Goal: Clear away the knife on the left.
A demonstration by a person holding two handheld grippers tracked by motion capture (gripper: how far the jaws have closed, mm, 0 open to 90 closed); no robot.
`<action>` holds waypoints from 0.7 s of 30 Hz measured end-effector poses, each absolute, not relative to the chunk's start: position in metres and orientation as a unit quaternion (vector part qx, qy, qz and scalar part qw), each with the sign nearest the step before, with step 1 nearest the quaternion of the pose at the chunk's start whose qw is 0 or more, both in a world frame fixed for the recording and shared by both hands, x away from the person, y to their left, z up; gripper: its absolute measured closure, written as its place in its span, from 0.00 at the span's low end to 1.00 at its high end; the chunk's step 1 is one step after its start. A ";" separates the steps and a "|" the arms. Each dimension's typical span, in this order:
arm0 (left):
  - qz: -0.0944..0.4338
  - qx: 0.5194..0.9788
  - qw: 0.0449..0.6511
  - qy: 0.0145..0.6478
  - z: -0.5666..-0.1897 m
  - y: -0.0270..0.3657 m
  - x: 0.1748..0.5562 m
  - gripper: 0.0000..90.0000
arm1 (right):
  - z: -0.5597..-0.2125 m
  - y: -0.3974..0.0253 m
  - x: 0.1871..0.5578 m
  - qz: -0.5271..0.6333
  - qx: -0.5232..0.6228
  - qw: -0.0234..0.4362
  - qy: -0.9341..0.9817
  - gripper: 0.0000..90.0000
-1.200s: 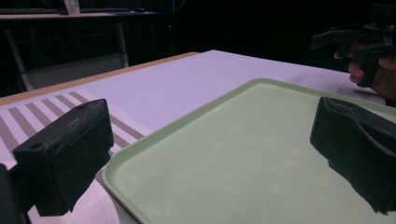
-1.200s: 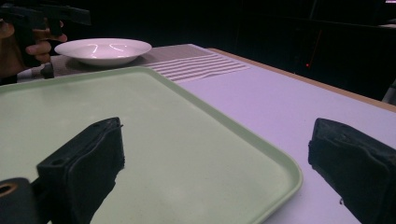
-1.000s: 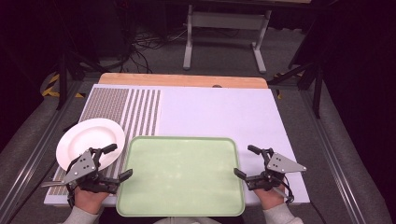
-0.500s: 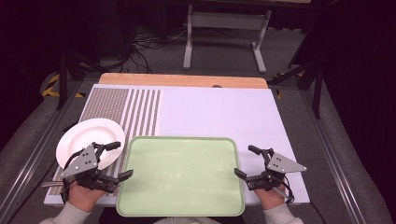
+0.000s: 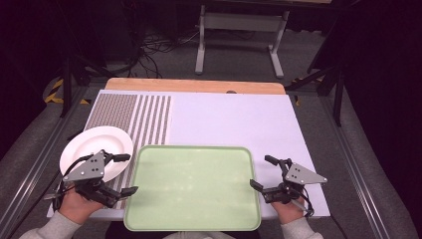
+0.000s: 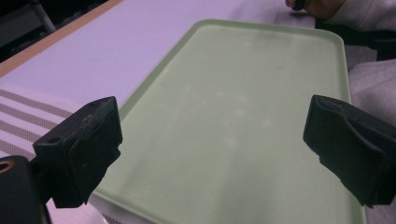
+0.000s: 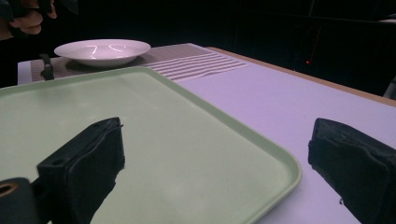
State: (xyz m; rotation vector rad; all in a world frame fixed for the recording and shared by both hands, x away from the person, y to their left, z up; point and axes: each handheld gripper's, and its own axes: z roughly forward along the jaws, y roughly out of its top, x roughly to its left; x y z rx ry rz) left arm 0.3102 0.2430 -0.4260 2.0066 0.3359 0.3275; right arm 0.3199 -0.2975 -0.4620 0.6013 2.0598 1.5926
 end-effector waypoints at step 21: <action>0.114 0.901 0.397 0.128 -0.419 0.267 0.310 0.10 | -0.463 -0.296 0.321 0.577 0.220 0.228 0.753 0.05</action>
